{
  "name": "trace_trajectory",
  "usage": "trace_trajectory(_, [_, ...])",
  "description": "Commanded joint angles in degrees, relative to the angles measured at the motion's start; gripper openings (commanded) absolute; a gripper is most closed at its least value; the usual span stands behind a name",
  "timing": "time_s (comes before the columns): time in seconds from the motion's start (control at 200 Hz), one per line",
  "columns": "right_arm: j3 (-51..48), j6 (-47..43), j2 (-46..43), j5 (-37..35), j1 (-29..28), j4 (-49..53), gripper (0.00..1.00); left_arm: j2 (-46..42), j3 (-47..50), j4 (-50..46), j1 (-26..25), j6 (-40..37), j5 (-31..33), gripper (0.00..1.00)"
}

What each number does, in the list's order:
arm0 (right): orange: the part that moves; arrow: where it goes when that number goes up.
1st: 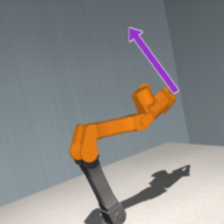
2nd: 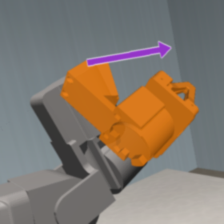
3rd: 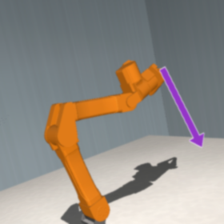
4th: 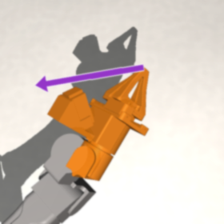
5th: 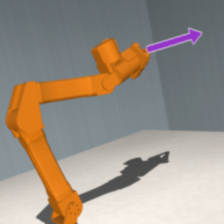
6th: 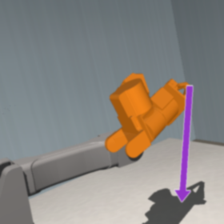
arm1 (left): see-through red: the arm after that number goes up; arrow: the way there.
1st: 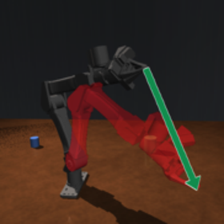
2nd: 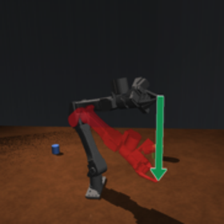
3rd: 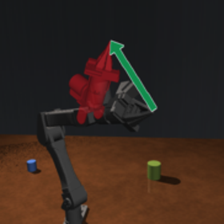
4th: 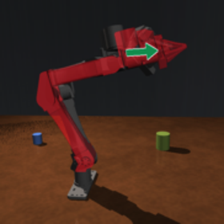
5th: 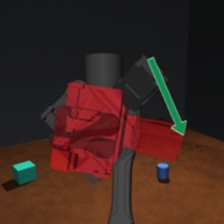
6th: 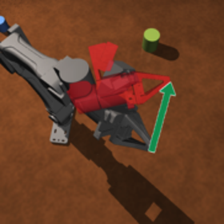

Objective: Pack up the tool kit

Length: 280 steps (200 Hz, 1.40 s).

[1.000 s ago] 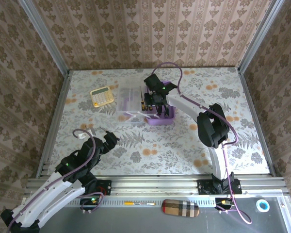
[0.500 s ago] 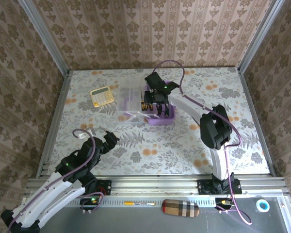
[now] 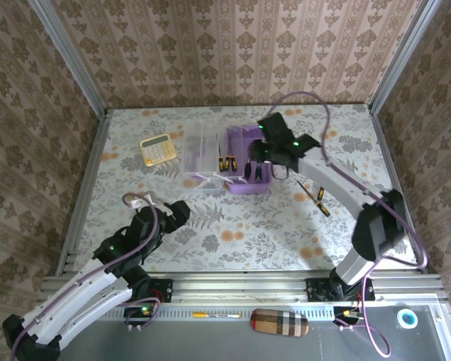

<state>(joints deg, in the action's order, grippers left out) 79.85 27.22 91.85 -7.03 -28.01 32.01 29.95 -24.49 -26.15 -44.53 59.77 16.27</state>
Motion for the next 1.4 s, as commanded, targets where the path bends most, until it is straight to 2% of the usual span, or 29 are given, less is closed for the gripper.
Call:
trace_trajectory(0.0, [-10.2,1.7,-6.5,-4.8,6.6,-0.2,0.44,4.8,0.1,9.4,0.2,-3.6,-5.5,1.0])
trace_trajectory(0.175, [-25.6,4.4,-15.5,-6.1,18.0,-2.5,0.5,14.6,-0.6,19.8,-1.3,-5.2,-12.2,1.0])
trace_trajectory(0.31, [-31.6,6.0,-16.3,-5.2,23.1,-4.8,0.5,21.0,-1.1,27.3,-5.7,-5.0,-12.1,1.0])
trace_trajectory(0.465, [-32.4,6.0,-11.1,-6.4,24.5,-5.3,0.49,26.9,-3.7,30.5,-9.9,-5.4,-11.9,1.0])
trace_trajectory(0.74, [-26.8,3.5,-1.5,-7.9,25.5,-3.1,0.46,31.4,-6.0,31.2,-13.3,-5.0,-11.6,1.0])
trace_trajectory(0.95, [-27.0,3.4,0.5,-0.4,27.7,-3.9,0.45,30.5,-5.7,30.2,-13.6,-5.3,-10.4,1.0])
trace_trajectory(1.395, [-27.4,4.0,2.9,3.3,28.8,-5.8,0.33,28.9,-5.0,29.1,-13.5,-5.1,-9.2,1.0])
